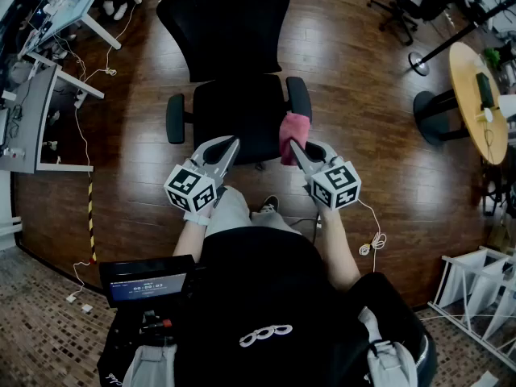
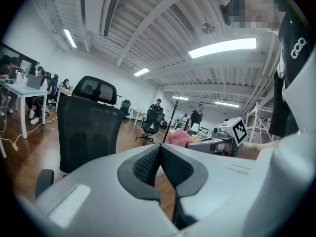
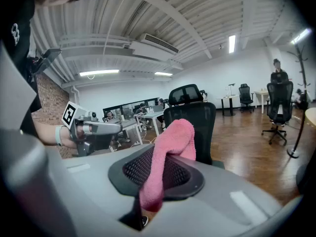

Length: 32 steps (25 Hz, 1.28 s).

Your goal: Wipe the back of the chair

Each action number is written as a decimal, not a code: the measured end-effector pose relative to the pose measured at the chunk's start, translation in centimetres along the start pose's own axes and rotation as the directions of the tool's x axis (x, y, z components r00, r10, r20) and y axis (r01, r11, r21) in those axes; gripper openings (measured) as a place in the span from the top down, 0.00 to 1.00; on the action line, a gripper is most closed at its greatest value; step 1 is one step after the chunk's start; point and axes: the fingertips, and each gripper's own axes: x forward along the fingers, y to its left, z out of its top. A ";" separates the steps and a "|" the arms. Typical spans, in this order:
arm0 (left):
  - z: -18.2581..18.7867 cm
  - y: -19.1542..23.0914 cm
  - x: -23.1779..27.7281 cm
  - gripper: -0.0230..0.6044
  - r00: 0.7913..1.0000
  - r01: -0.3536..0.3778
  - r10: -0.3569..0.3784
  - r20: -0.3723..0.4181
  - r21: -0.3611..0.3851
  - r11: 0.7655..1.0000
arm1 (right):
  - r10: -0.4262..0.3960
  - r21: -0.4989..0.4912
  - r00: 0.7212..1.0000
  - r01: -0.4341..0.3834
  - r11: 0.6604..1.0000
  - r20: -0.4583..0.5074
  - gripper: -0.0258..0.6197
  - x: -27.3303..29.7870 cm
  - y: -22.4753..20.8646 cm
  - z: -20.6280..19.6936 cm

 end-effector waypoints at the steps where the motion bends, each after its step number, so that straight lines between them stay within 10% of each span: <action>1: 0.1 0.0 0.1 0.97 1.000 -0.001 0.001 0.003 0.000 1.000 | 0.000 0.000 1.000 0.000 1.000 -0.002 0.90 0.1 -0.1 0.0; 32: 4.6 17.1 3.8 0.97 0.992 0.124 -0.125 -0.021 -0.042 0.991 | -0.039 -0.056 0.997 0.036 0.998 -0.059 0.90 20.1 -2.4 6.9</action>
